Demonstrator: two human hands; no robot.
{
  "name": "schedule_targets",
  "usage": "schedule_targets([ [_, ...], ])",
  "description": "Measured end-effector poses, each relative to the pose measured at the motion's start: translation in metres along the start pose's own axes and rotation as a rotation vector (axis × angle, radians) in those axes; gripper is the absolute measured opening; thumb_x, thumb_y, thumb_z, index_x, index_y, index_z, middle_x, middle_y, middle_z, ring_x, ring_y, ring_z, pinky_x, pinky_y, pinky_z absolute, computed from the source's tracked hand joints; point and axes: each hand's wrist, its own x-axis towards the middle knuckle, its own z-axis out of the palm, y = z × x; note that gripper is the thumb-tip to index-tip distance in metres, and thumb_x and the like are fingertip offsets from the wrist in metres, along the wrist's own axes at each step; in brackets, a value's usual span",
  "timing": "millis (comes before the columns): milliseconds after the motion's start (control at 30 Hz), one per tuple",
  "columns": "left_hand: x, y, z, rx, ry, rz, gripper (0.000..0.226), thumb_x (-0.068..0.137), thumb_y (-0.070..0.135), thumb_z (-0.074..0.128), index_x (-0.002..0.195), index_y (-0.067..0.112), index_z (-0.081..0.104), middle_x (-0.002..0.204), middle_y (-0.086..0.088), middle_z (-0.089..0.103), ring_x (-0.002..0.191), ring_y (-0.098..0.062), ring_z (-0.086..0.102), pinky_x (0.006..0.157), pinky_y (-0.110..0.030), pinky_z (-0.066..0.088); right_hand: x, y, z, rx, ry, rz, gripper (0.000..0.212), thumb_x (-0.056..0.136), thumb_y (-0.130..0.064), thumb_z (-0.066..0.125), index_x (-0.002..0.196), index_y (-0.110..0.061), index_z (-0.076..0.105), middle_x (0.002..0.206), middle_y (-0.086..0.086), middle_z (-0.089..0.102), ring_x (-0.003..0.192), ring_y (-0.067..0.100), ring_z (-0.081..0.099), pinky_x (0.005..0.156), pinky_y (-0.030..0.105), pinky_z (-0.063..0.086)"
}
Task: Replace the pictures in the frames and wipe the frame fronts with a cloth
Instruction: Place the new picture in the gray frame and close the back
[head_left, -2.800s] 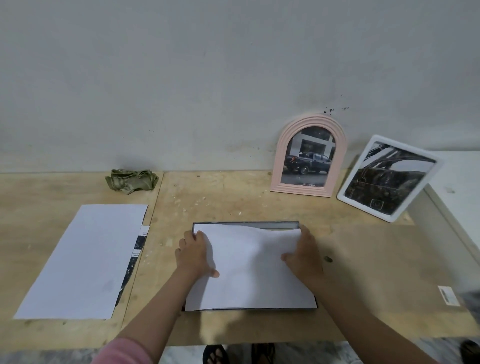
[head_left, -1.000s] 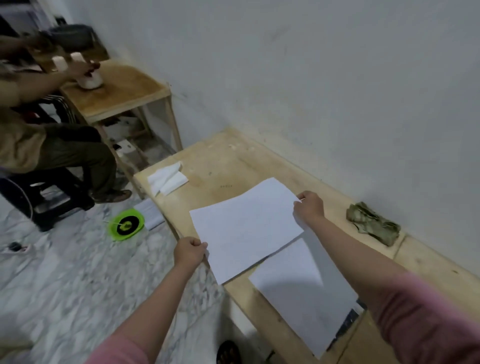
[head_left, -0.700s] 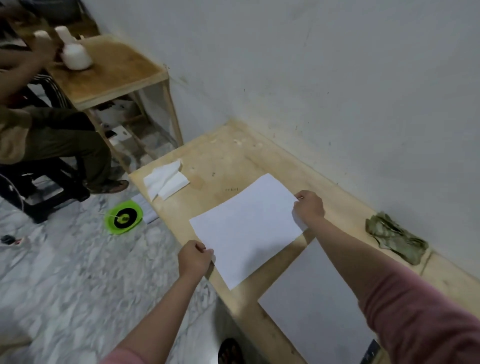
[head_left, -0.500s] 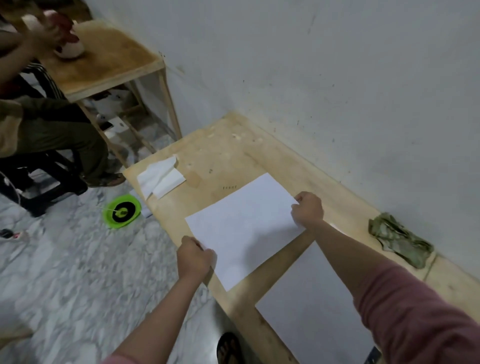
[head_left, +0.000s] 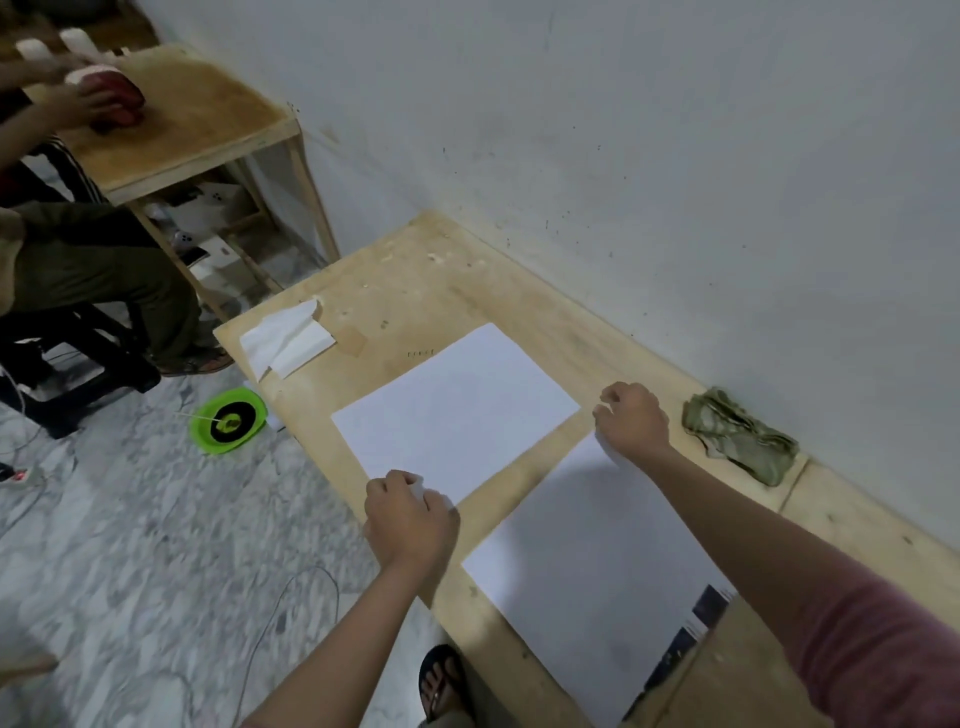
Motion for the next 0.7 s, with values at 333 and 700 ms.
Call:
schedule_targets([
  [333,-0.114,0.001,0.031,0.133,-0.111,-0.027,0.075,0.06,0.067,0.072,0.112,0.016,0.054,0.119,-0.007,0.039,0.109,-0.027,0.046,0.086,-0.047,0.049,-0.069,0.091,-0.044,-0.133,-0.108,0.002,0.038,0.083,-0.046,0.061,0.102,-0.014,0.055,0.099,0.005,0.054,0.093,0.027,0.056,0.08,0.038,0.045],
  [700,-0.142,0.021,0.038,0.354,-0.174,-0.08,0.06,0.073,0.055,0.071,0.12,0.021,0.054,0.126,-0.006,0.036,0.118,-0.027,0.041,0.099,-0.04,0.036,-0.079,0.096,-0.049,-0.229,-0.212,0.013,0.051,0.079,-0.044,0.071,0.106,-0.006,0.049,0.136,0.015,0.033,0.118,0.032,0.041,0.075,0.035,0.042],
])
